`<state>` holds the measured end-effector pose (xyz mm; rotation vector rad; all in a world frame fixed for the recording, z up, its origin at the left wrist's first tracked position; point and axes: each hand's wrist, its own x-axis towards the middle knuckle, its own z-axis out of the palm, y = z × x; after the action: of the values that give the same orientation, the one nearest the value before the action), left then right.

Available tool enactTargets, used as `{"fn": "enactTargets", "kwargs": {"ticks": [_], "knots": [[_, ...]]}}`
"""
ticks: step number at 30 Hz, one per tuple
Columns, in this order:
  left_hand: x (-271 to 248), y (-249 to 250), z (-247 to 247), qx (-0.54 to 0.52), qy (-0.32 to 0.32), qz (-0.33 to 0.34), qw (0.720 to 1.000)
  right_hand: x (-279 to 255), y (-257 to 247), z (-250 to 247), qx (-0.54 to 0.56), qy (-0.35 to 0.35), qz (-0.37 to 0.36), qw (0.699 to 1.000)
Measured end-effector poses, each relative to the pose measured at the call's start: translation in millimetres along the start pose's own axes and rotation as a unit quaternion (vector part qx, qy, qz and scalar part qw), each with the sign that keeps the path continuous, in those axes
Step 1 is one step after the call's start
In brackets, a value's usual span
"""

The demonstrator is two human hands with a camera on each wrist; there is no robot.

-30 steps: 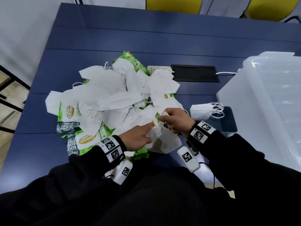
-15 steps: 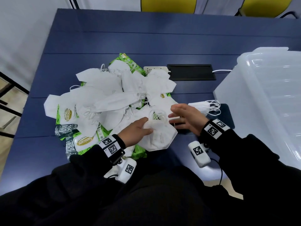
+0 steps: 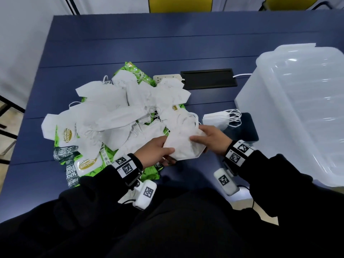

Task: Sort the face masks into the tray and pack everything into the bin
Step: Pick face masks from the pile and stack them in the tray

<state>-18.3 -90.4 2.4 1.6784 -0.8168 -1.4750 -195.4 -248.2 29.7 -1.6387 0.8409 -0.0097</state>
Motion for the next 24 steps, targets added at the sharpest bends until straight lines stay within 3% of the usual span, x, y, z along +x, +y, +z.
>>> {"fn": "enactTargets", "kwargs": {"ticks": [3,6,9,12,16,24], "knots": [[12,15,7,0.075,-0.004,0.037,0.997,-6,1,-29,-0.02,0.017,0.006,1.0],[33,41,15,0.254,0.055,0.094,0.961,-13,2,-59,-0.043,0.066,0.011,0.997],[57,71,31,0.33,0.096,0.16,0.926,-14,12,-88,-0.091,0.173,0.007,0.981],[85,89,50,0.392,0.117,0.208,0.888,-11,24,-107,-0.188,0.267,0.044,0.944],[115,90,68,0.439,0.131,0.22,0.861,3,44,-117,-0.27,0.272,0.098,0.918],[146,63,93,0.535,0.119,0.203,0.812,17,79,-119,-0.28,0.219,0.176,0.918]]}}
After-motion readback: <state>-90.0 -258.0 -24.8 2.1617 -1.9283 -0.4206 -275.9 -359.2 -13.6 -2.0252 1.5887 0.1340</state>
